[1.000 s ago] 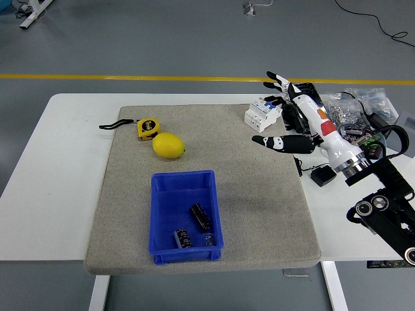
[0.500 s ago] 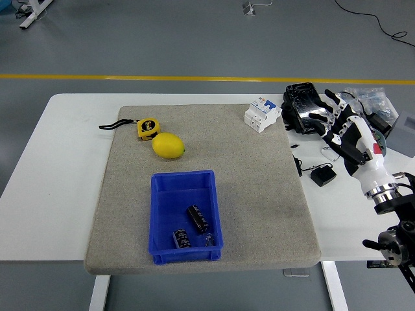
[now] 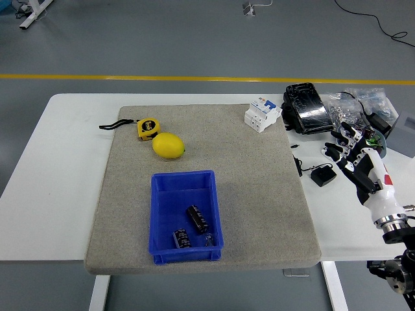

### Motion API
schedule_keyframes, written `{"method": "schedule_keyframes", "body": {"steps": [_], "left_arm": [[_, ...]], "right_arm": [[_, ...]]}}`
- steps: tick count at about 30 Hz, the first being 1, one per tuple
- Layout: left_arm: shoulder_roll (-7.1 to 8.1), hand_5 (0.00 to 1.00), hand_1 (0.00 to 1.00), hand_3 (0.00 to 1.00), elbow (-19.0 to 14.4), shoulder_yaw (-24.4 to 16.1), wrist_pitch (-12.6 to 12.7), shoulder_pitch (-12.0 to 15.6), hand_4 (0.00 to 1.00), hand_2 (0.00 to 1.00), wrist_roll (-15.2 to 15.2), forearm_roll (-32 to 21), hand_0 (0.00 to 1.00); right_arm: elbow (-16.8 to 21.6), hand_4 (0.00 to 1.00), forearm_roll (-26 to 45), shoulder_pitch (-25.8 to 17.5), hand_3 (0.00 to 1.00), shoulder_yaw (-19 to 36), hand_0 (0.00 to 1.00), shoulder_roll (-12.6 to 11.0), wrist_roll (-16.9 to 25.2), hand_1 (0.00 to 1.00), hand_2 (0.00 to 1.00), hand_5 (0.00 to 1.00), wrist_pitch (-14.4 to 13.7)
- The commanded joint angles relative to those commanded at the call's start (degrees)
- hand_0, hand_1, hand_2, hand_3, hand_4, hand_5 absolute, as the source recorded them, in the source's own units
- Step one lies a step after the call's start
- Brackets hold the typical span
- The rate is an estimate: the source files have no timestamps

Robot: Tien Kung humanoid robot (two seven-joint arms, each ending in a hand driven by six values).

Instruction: Pick up the battery,place it into the box

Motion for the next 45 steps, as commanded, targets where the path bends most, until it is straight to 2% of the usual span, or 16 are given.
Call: {"method": "schedule_keyframes", "body": {"steps": [35, 39, 45], "left_arm": [[-0.09, 0.590, 0.614, 0.585, -0.1, 0.5, -0.1, -0.6, 0.637, 0.653, -0.3, -0.3, 0.604], [-0.09, 0.590, 0.614, 0.585, -0.1, 0.6, -0.1, -0.7, 0.637, 0.653, -0.3, -0.3, 0.604], [-0.15, 0.591, 0.613, 0.586, -0.2, 0.5, -0.1, -0.9, 0.638, 0.652, -0.4, -0.3, 0.604]], "right_arm": [[-0.2, 0.998, 1.5, 0.7, 0.916, -1.7, 0.674, 0.3, -0.6, 0.701, 0.820, 0.552, 0.0], [-0.3, 0.998, 1.8, 0.9, 0.916, -1.9, 0.674, 0.3, -2.1, 0.701, 0.820, 0.552, -0.7], [-0.5, 0.998, 2.3, 0.9, 0.900, -2.1, 0.668, 0.4, -2.5, 0.696, 0.816, 0.562, -0.3]]}}
